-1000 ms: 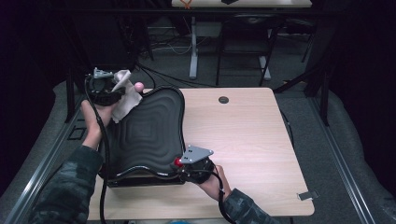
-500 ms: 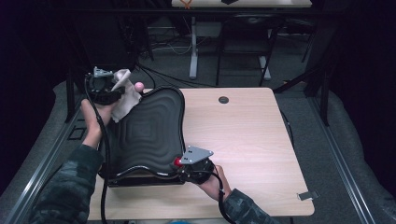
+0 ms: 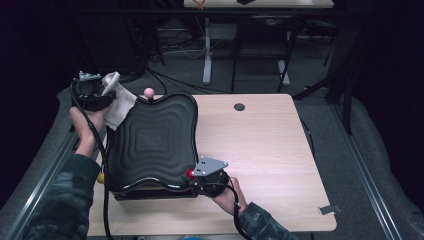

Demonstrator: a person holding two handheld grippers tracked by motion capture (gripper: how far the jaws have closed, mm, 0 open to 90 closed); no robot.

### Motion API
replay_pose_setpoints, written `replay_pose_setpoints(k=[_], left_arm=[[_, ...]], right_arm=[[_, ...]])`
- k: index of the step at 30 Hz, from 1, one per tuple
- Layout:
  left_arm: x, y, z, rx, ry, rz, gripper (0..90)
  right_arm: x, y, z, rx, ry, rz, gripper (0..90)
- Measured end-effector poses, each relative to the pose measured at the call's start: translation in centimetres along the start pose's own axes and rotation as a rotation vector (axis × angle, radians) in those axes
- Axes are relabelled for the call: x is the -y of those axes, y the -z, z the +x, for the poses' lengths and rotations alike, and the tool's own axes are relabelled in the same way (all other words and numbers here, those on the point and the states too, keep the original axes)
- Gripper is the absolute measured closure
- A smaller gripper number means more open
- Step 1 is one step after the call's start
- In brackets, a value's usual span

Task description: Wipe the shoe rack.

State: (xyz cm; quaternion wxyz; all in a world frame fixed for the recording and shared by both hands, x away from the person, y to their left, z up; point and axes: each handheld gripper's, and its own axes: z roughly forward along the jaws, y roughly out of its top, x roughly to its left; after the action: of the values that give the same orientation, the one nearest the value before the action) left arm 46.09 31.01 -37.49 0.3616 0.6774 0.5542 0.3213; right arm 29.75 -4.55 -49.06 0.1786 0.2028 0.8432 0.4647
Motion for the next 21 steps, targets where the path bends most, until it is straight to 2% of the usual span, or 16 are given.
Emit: replay_pose_setpoints(k=[4,7,10,12,15,21], left_arm=[[0.6,-0.1,1.5,-0.034,0.030,0.023,81.2],[1.1,0.1,2.4,-0.011,0.076,0.010,81.3],[1.1,0.9,2.3,0.010,0.083,-0.026,81.3],[0.8,1.5,1.9,0.028,0.075,-0.059,81.3],[0.0,2.5,0.8,0.084,0.067,-0.102,81.3],[-2.2,3.5,-2.9,0.167,-0.021,-0.148,81.2]], right_arm=[[0.0,0.0,0.0,-0.001,0.001,0.000,60.1],[0.0,0.0,0.0,0.001,0.001,0.001,60.0],[0.0,0.0,0.0,-0.001,0.003,-0.001,60.1],[0.0,0.0,0.0,0.000,0.004,-0.001,60.0],[0.0,0.0,0.0,0.002,0.005,-0.003,60.0],[0.1,0.0,0.0,0.005,0.009,-0.004,60.0]])
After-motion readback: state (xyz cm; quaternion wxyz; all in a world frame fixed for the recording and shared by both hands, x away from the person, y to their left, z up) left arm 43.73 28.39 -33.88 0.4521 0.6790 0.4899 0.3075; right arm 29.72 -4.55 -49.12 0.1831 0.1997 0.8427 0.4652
